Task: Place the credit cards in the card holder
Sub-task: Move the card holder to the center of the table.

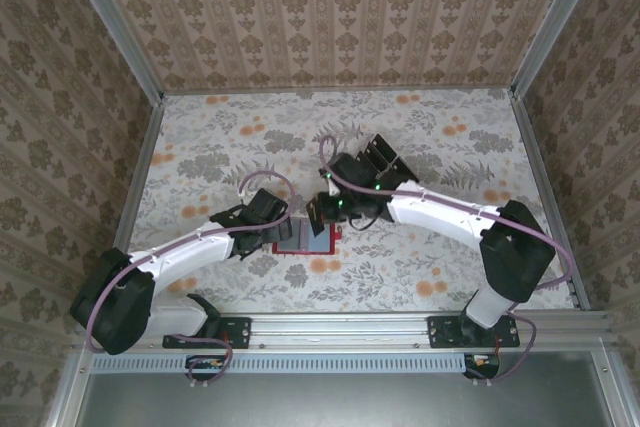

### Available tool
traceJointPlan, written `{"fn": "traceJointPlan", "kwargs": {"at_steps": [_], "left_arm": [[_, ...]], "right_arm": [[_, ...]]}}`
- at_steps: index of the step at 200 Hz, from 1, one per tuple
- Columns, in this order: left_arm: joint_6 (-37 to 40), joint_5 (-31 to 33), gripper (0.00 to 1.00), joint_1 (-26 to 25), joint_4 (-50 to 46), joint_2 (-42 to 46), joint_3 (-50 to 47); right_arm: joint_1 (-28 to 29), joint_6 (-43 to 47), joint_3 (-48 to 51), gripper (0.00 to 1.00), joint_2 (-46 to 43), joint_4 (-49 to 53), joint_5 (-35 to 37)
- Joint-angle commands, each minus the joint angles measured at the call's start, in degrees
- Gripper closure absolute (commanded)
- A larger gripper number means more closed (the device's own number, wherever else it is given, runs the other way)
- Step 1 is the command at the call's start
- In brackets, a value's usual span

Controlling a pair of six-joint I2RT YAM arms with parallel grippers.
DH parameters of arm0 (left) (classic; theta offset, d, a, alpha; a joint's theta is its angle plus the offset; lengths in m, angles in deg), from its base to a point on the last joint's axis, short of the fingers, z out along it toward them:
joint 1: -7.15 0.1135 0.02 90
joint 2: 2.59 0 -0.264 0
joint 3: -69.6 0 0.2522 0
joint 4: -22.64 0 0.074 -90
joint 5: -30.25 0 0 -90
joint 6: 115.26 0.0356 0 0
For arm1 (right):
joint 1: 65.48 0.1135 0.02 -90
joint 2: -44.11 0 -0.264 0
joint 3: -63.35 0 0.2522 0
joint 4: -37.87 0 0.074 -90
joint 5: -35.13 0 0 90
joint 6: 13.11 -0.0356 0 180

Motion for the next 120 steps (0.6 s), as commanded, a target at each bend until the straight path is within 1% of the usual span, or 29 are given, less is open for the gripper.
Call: {"fn": "traceJointPlan", "kwargs": {"at_steps": [1,66,120], "left_arm": [[0.9,0.5,0.00,0.3,-1.3,1.0,-1.0],[0.7,0.3,0.00,0.3,-0.8,1.0,-1.9],[0.4,0.2,0.00,0.3,-0.8,1.0,-2.0]], "right_arm": [[1.5,-9.4,3.2,1.00,-0.4,-9.3,5.2],[3.8,-13.3,5.3,1.00,4.9,-13.4,7.3],[4.5,-13.2,6.6,1.00,8.6,-13.8,9.9]]}}
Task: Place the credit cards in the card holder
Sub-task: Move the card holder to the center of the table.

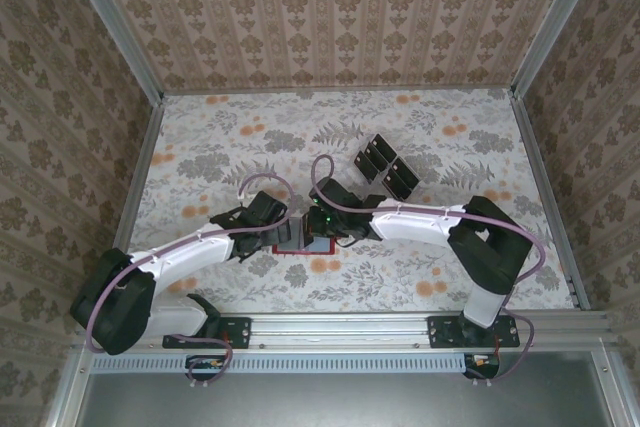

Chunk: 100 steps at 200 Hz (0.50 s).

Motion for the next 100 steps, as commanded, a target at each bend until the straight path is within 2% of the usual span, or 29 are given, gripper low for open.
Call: {"fn": "traceJointPlan", "kwargs": {"at_steps": [1,43,100], "left_arm": [[0.4,0.2,0.00,0.3,-0.9,1.0,-0.8],[0.2,-0.2,0.00,0.1,-0.8,1.3,-0.8],[0.1,-1.0,0.00,-1.4,0.1,1.4,-0.2]], "right_arm": [[0.4,-0.8,1.1,1.00,2.0,-0.9,2.5],[0.0,2.9,1.3,1.00,2.0,2.6,5.1],[-3.6,7.7,0.5,1.00,2.4,5.3,3.4]]}}
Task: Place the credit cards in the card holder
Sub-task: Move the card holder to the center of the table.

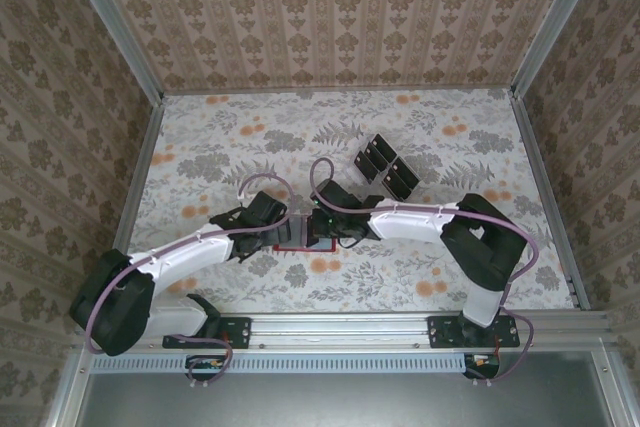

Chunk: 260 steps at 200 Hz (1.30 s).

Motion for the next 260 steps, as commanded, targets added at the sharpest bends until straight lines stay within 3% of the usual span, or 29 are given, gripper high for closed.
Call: {"fn": "traceJointPlan", "kwargs": {"at_steps": [1,48,130,260], "left_arm": [[0.1,-0.9,0.00,-1.0,0.1,0.9,-0.1],[1.1,-1.0,0.00,-1.9,1.9,-1.3,1.7],[5.2,-2.1,0.00,-1.5,6.6,-8.1,5.5],[2.1,-0.6,0.00,0.2,5.6,-11.3,1.0]], "right_arm": [[-1.9,4.0,0.0,1.00,0.9,4.8,1.5],[-4.3,7.4,-2.1,1.00,2.4,6.2,-3.3],[-5.0,7.8,-2.0,1.00,3.0,6.1,-4.3],[-6.4,7.2,-1.3,1.00,3.3,5.0,-6.3]]}}
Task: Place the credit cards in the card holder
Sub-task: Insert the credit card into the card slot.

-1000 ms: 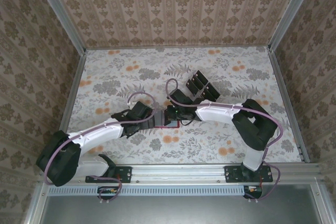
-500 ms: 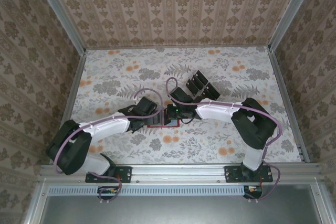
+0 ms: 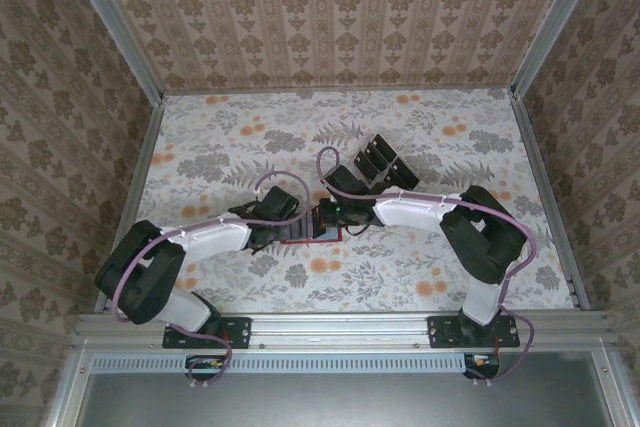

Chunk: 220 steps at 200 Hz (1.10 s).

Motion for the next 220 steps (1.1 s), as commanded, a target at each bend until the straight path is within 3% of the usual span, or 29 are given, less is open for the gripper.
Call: {"fn": "traceJointPlan", "kwargs": {"at_steps": [1,96,220], "left_arm": [[-1.4,0.9,0.00,0.4,-2.6,0.4,-2.1],[-3.0,0.9,0.00,0.0,-3.7,1.9,-3.1],[-4.6,1.5,0.00,-0.5,-5.1,2.7,-4.2]], "right_arm": [[-0.8,0.4,0.7,1.00,1.7,3.3,-0.6],[-3.8,-2.3,1.4,1.00,-3.8,-7.0,-10.1],[-6.4,-5.3,8.1,1.00,0.0,-25.5,-19.4]]}}
